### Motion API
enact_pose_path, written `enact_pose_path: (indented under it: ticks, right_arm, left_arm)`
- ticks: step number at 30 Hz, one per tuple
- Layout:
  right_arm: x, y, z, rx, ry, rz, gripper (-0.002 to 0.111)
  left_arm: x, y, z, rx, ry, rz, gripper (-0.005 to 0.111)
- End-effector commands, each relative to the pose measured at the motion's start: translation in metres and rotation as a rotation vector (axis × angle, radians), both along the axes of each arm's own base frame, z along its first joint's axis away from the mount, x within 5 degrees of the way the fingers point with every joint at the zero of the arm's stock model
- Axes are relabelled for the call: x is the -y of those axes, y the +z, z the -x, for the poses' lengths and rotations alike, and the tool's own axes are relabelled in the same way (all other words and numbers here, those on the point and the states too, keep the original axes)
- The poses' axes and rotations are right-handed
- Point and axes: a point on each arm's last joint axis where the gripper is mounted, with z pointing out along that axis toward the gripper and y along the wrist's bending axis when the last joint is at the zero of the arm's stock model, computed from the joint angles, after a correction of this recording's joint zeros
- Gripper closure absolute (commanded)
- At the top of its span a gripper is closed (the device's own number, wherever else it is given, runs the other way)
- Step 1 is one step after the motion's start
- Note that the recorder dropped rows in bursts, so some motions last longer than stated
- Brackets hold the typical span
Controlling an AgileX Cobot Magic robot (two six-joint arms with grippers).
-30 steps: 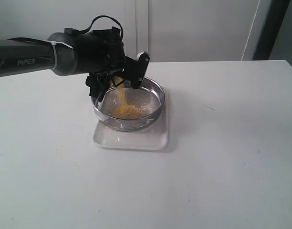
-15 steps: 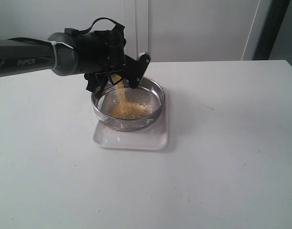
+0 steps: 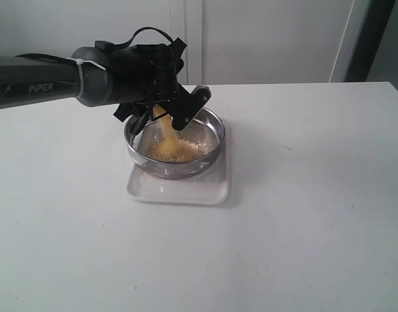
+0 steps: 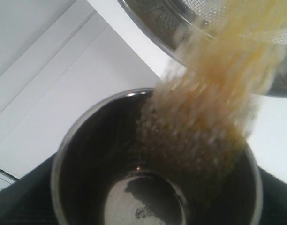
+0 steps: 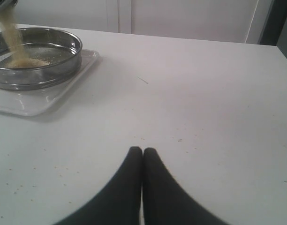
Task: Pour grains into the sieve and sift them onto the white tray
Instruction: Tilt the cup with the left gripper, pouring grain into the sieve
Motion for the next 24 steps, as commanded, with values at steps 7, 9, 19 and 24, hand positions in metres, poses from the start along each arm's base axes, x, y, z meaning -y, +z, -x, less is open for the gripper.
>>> enact_pose_path:
  ticks: [7,9,19,24]
  right_arm:
    - [-0.0003,0.0,0.0001,0.004,-0.002,-0.028,0.108]
    - [-0.0003,0.0,0.0001,0.004,-0.002,-0.028,0.108]
    - [-0.0003,0.0,0.0001,0.004,-0.002,-0.028,0.108]
    - [-0.0003,0.0,0.0001,0.004,-0.002,-0.028,0.108]
  left_arm:
    - [0.0038,0.0077,0.0014,0.023,-0.038,-0.013,0.107]
    - [0.0041,0.0077,0.0014,0.023,-0.04,-0.011,0.107]
    - [0.0043,0.0077,0.0013,0.024,-0.042,-0.01,0.107]
    - [0.0061,0.0079,0.0012,0.026,-0.06,-0.001,0.107]
